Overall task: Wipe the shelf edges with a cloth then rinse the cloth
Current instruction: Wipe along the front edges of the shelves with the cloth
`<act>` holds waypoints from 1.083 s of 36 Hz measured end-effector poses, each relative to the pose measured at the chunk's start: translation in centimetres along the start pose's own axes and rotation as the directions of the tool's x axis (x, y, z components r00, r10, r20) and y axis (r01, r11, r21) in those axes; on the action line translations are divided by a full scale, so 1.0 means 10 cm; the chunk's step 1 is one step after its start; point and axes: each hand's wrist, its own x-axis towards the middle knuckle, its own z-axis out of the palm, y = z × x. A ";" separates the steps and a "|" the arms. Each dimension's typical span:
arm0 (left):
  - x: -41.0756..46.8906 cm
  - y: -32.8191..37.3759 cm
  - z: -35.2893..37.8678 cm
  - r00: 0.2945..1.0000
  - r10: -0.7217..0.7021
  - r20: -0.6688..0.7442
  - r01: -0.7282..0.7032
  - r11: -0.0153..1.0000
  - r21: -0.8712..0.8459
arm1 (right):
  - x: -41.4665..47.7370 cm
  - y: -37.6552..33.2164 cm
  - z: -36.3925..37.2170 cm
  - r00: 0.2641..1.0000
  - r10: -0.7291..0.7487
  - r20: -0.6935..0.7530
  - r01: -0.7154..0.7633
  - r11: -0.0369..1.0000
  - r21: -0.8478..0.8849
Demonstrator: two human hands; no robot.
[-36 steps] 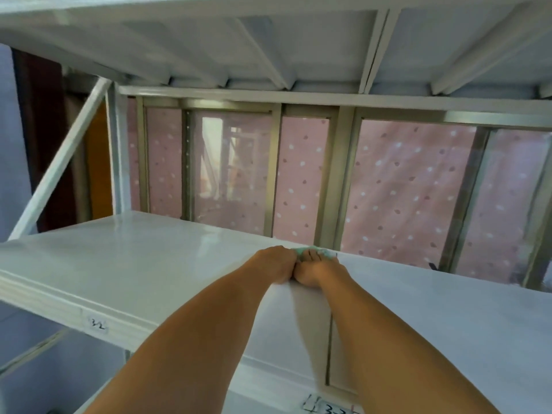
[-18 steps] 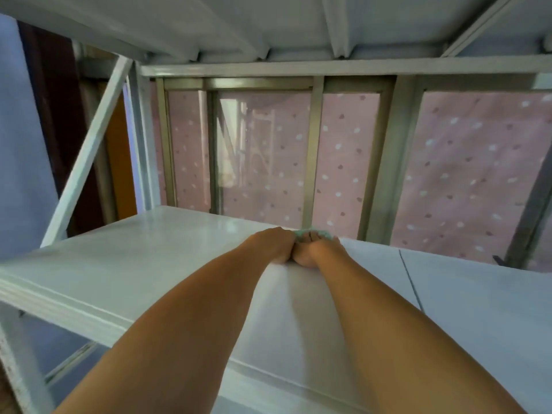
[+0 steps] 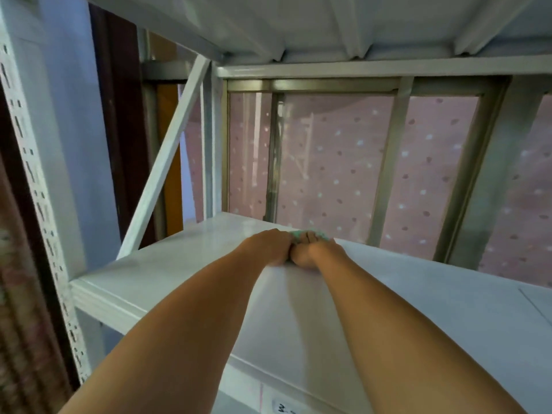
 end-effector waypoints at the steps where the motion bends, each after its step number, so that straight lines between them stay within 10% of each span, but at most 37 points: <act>1: -0.01 -0.09 0.01 1.000 -0.004 0.000 0.004 1.000 -0.001 | 0.09 -0.08 0.03 1.000 0.012 0.020 -0.011 1.000 -0.010; 26: -0.17 -2.41 0.00 0.982 -0.185 0.032 0.183 0.981 0.058 | 0.91 -2.37 0.00 0.988 -0.150 -0.034 0.148 0.987 -0.054; 39: -0.17 -2.52 0.06 0.967 -0.236 0.095 0.205 0.943 0.262 | 0.91 -2.51 -0.02 0.943 -0.333 -0.003 0.333 0.943 -0.001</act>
